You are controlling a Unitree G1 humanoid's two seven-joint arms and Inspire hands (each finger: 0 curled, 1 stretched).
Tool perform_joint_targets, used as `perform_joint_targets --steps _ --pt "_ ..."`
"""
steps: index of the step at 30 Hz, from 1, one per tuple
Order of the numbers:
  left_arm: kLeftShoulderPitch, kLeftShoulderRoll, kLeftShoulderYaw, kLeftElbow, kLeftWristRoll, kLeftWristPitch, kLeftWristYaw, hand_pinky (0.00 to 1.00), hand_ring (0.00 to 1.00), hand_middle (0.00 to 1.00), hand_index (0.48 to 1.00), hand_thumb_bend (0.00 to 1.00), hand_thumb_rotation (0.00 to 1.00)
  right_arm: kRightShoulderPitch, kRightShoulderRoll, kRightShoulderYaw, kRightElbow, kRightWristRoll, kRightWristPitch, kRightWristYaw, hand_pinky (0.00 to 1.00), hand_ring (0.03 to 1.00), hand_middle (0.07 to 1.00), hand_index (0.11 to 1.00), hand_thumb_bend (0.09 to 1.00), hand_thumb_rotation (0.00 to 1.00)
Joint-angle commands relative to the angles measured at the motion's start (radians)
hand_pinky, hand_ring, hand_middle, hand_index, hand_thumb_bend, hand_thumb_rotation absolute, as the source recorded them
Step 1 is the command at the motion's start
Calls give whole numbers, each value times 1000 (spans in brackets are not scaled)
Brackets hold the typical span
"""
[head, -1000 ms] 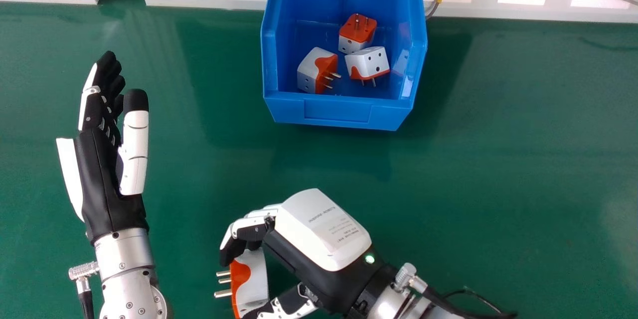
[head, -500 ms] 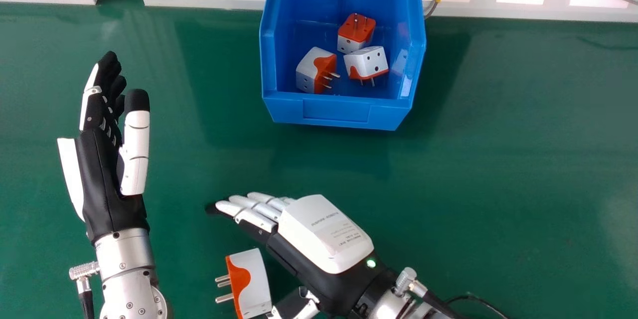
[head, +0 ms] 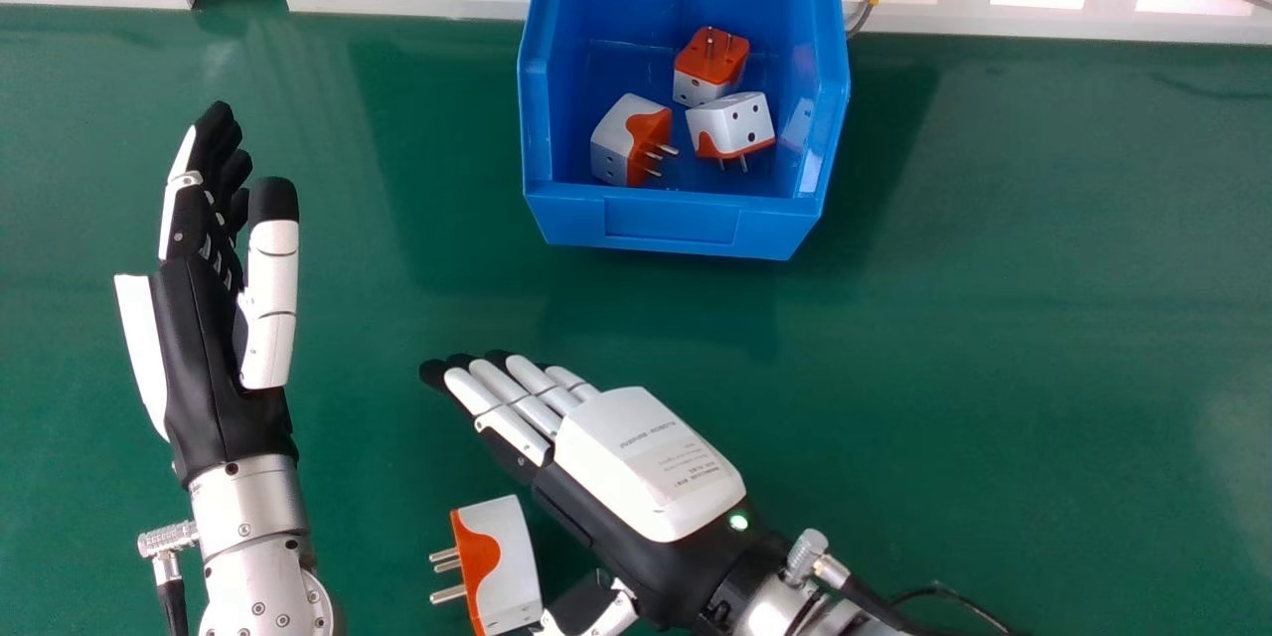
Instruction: Pick all objects and put in blue box
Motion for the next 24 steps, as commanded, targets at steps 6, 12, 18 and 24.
perform_joint_targets --steps 6,12,18,24 --pt "-2 -3 -6 -23 9 -4 2 897 895 909 871 697 857 -27 11 6 3 16 63 134 989 999 999 999 1000 510" --pt "-6 -4 -7 -23 1 -4 -5 900 895 908 872 694 854 -31 24 9 -23 19 130 234 995 1000 1000 1000 1000 439" --pt "-12 -2 -10 -18 1 -2 -7 901 895 908 872 693 852 -40 34 31 -33 -7 193 285 989 1000 1000 1000 1000 392" --pt "-15 1 -11 -13 -6 -4 -21 906 896 908 872 692 850 -63 42 69 6 -36 200 268 954 995 991 990 1000 346"
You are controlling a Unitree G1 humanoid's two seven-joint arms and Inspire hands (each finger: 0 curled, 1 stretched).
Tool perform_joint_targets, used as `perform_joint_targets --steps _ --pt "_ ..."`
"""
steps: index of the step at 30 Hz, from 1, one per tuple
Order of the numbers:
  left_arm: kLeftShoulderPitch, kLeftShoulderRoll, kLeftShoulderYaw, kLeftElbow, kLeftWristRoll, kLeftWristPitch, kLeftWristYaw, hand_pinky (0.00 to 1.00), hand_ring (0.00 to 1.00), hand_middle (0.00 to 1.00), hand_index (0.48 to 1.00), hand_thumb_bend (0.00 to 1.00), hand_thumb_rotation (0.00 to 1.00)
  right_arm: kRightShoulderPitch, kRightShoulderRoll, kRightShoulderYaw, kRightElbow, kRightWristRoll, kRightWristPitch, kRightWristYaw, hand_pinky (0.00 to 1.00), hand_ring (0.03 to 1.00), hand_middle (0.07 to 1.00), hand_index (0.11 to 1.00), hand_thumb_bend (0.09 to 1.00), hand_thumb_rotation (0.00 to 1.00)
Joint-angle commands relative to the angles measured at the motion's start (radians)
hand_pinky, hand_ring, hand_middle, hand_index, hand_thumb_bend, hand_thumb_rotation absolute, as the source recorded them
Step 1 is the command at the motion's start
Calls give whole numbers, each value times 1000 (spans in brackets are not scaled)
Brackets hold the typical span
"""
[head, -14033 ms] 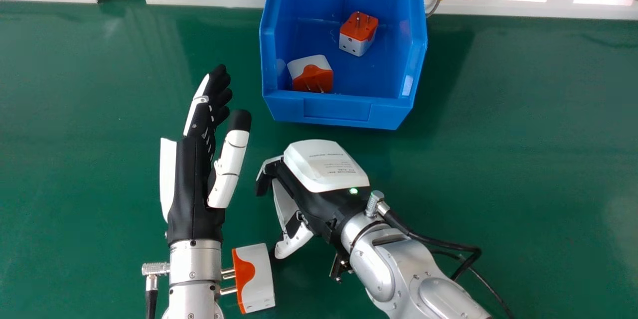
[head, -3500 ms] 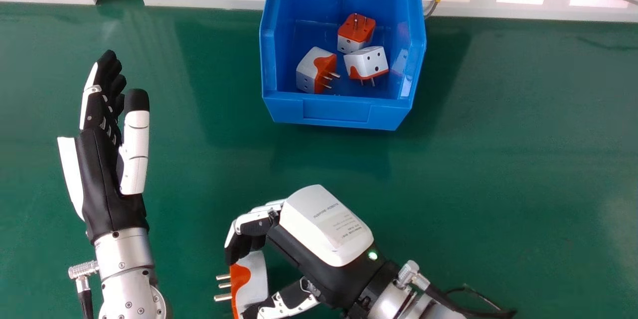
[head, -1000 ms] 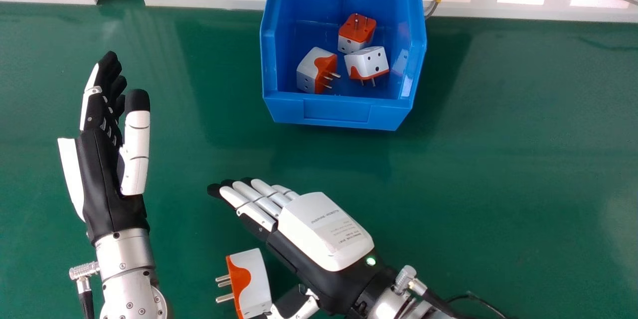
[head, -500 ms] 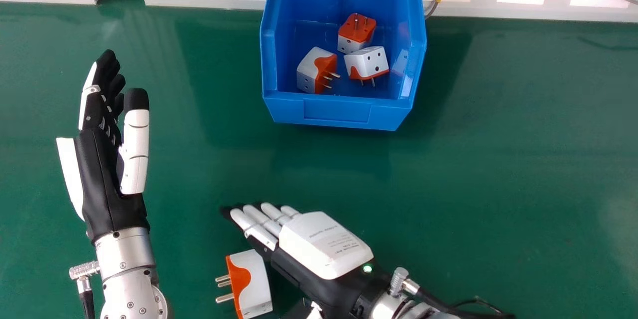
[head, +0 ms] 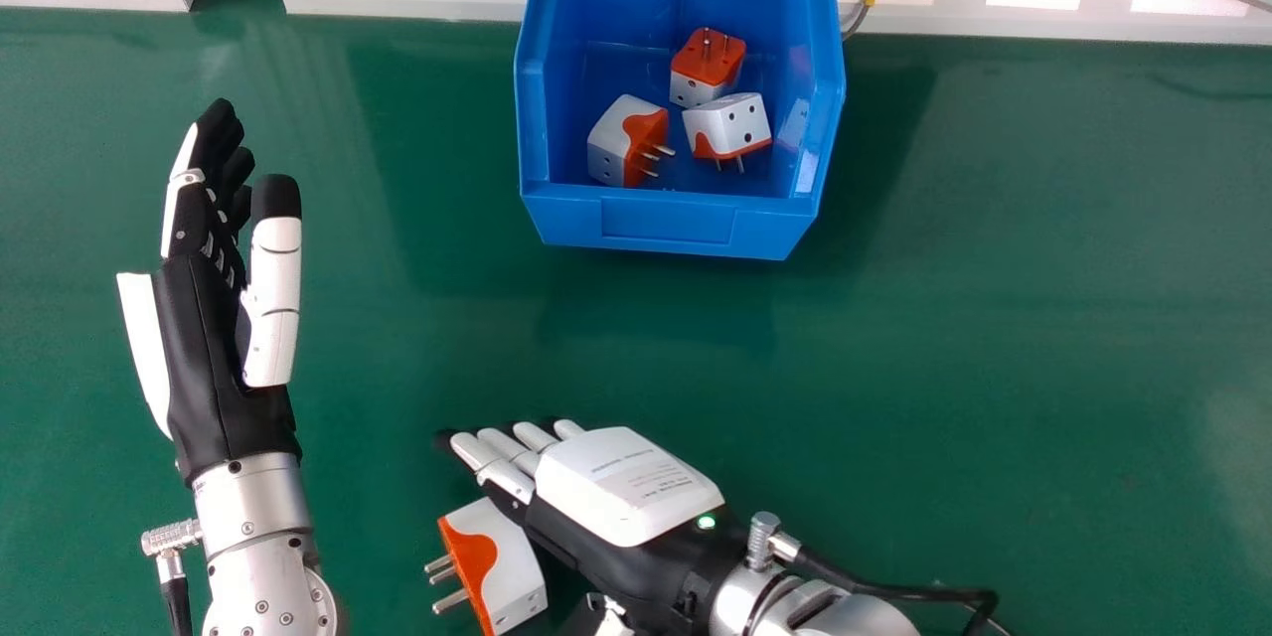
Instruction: Pick all objects and put in blue box
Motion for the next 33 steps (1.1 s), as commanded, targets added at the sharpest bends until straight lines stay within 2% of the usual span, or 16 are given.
perform_joint_targets --steps 1,4,6,7,8,11,12,15,16,18,19,21,22,25,26,33 --pt "-14 3 -5 -11 -2 -7 -9 909 898 908 872 691 849 -11 15 23 25 -10 1 4 931 989 983 981 1000 325" --pt "-13 4 -4 -11 -5 -9 -17 915 900 910 874 692 848 -24 12 38 48 -17 -34 -43 889 974 968 965 998 293" --pt "-12 5 -2 -11 -7 -9 -20 915 900 910 874 692 848 -35 4 43 79 -13 -95 -110 889 974 968 965 998 293" --pt "-10 4 -2 -12 -7 -9 -21 915 900 910 874 692 848 -40 0 45 98 -13 -125 -149 889 974 968 965 998 293" --pt "-8 3 -2 -14 -7 -9 -21 918 902 910 875 693 848 -46 -3 45 119 -13 -154 -185 849 947 947 943 984 267" --pt "-6 1 -1 -18 -4 -9 -21 918 902 910 875 693 848 -59 -2 43 165 -9 -206 -249 849 947 947 943 984 267" --pt "-5 1 0 -19 -3 -9 -20 921 903 911 876 691 847 -61 1 40 176 -5 -215 -262 780 883 893 854 888 237" --pt "-4 0 1 -17 1 -9 -14 921 903 911 876 691 847 -54 7 28 188 14 -233 -276 780 883 893 854 888 237" --pt "-4 0 1 -16 4 -10 -12 922 904 911 876 690 847 -50 9 24 187 22 -234 -274 709 809 815 778 814 190" --pt "-5 -1 1 -15 8 -10 -7 922 904 911 876 690 847 -45 12 18 187 33 -237 -269 709 809 815 778 814 190" --pt "-4 -2 1 -16 9 -8 -4 921 903 911 877 689 847 -42 13 15 186 39 -237 -265 652 736 750 724 754 152" --pt "-3 -3 1 -21 12 -6 2 921 903 911 877 689 847 -37 13 12 179 47 -235 -259 652 736 750 724 754 152" --pt "-1 -3 0 -23 14 -6 4 918 902 912 878 688 847 -35 12 12 175 49 -232 -257 605 679 699 680 706 121" --pt "0 -4 -1 -22 16 -6 10 918 902 912 878 688 847 -34 11 11 173 50 -236 -257 605 679 699 680 706 121" --pt "-1 -4 -2 -21 16 -6 12 914 900 912 878 687 847 -34 11 11 174 50 -239 -257 567 633 660 641 668 97" --pt "3 -3 -5 -24 17 -8 19 908 898 911 878 682 846 -36 11 12 181 48 -249 -264 515 569 606 583 613 62"
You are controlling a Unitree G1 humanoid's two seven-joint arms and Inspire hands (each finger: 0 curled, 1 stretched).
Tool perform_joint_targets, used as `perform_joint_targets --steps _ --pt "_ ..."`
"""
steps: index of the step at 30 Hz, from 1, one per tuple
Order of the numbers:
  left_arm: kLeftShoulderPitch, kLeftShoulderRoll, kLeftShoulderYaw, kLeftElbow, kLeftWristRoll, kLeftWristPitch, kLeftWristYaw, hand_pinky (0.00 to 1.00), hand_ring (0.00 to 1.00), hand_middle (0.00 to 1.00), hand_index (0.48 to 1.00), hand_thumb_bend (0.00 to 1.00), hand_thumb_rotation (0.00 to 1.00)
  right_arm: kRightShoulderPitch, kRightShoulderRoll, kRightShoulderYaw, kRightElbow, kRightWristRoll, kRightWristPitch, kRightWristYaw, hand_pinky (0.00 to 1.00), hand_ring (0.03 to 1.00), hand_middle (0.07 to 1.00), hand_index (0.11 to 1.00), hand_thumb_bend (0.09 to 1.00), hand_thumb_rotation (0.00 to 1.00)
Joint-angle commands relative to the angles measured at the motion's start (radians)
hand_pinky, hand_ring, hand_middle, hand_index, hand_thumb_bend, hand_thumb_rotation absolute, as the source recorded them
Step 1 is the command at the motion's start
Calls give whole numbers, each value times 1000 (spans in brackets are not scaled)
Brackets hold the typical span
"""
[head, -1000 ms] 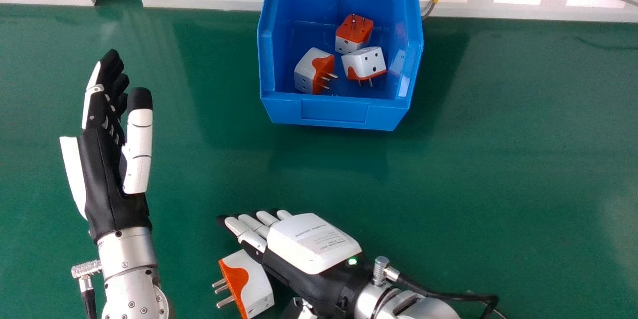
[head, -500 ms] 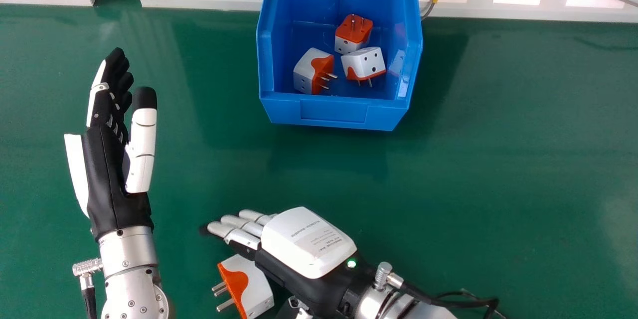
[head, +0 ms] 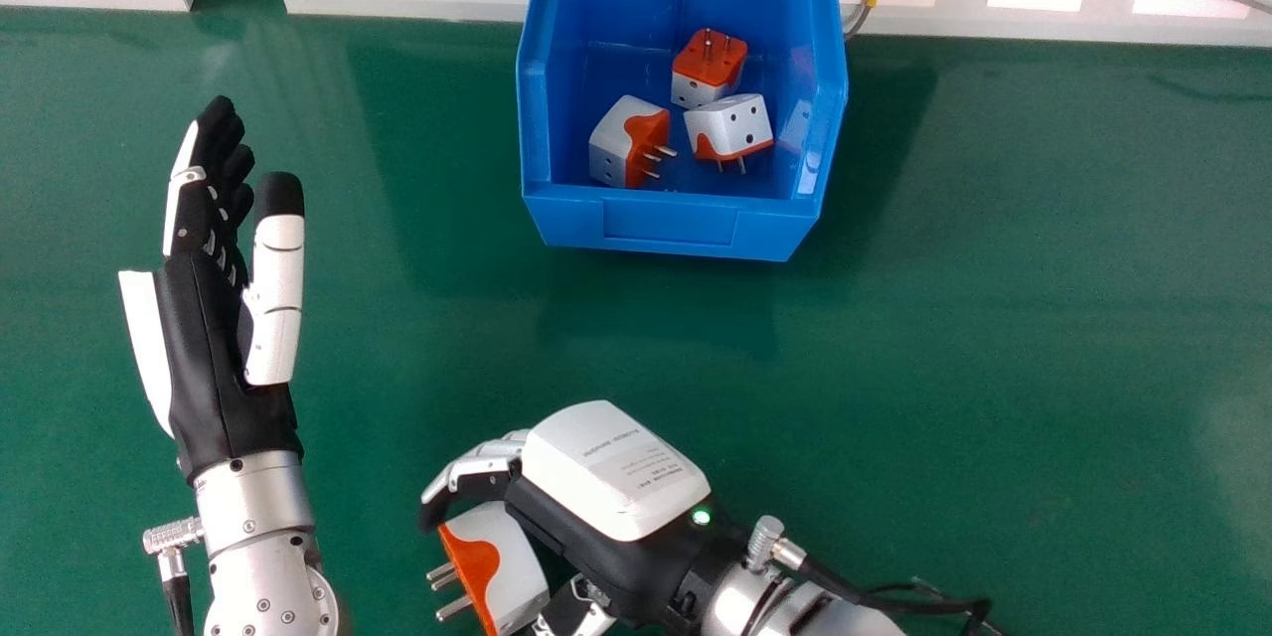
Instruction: Pick all objects and put in blue box
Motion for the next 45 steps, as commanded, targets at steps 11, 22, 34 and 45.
perform_joint_targets --steps 11,22,34,45 --pt "5 -1 -6 -23 12 -9 1 902 895 910 879 675 847 19 -7 4 -3 10 -24 18 474 513 560 532 566 31" --pt "3 0 -7 -11 14 -18 1 900 895 910 879 671 847 23 -10 3 -11 0 -22 7 446 477 530 503 536 12" --pt "3 -1 -6 -14 18 -11 9 900 894 910 879 671 847 43 -25 -38 -64 8 -26 -49 442 469 521 488 526 6" --pt "-4 6 -11 0 17 -20 1 898 892 909 879 674 847 54 -51 -114 -158 -26 -5 -183 398 483 521 495 510 3"
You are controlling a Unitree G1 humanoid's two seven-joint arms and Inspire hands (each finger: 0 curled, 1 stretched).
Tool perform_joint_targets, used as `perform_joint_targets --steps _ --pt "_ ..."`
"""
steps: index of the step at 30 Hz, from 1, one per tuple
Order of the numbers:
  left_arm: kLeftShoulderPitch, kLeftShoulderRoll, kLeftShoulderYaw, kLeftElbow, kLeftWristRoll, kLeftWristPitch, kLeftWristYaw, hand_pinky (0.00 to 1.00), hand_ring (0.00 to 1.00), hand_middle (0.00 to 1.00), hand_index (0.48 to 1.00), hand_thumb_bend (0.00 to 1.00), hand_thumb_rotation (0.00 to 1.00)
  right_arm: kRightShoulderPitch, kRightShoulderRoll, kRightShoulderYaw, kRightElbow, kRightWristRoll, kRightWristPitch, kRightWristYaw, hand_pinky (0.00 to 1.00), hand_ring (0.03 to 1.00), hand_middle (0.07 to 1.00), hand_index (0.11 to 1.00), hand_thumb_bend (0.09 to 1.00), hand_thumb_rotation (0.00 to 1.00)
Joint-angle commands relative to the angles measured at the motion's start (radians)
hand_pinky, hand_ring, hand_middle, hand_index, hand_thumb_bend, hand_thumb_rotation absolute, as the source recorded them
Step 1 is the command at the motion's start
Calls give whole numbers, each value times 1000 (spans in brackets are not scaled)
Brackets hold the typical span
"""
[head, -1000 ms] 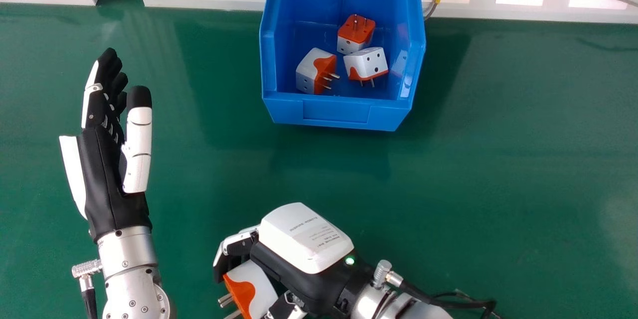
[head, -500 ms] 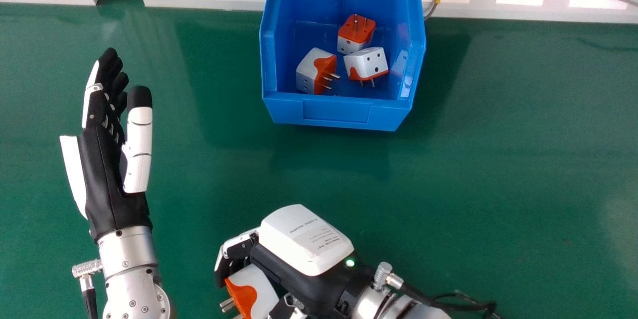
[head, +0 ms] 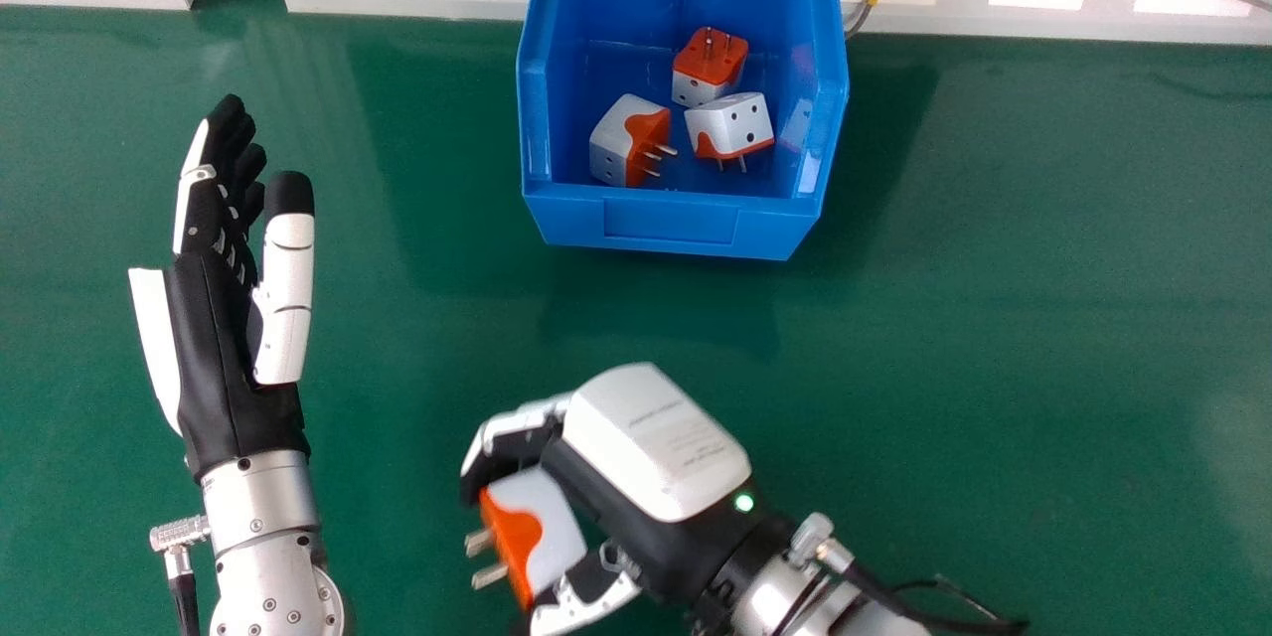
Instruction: Pick all objects and put in blue box
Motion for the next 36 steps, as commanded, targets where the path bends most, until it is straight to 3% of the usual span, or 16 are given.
perform_joint_targets --steps 1,10,20,25,36 --pt "-7 8 -1 1 6 -20 -3 900 894 909 879 674 847 -6 -9 -49 -59 18 -2 -40 392 487 521 493 507 2" --pt "-30 16 -1 26 -5 -22 -19 901 895 910 880 674 847 -109 -39 -212 -118 85 -12 -57 387 490 521 491 505 1" --pt "-61 17 5 46 -5 -24 -12 907 899 912 883 665 845 -464 -129 -321 40 50 -2 -142 382 490 519 492 503 1" --pt "-85 14 1 80 4 -35 0 908 902 913 884 661 844 -700 -136 -289 332 25 -16 -199 380 483 515 491 502 0" --pt "-101 7 -5 98 6 -63 4 907 904 913 883 662 844 -963 -64 -127 773 -57 85 -289 386 479 505 476 502 0"
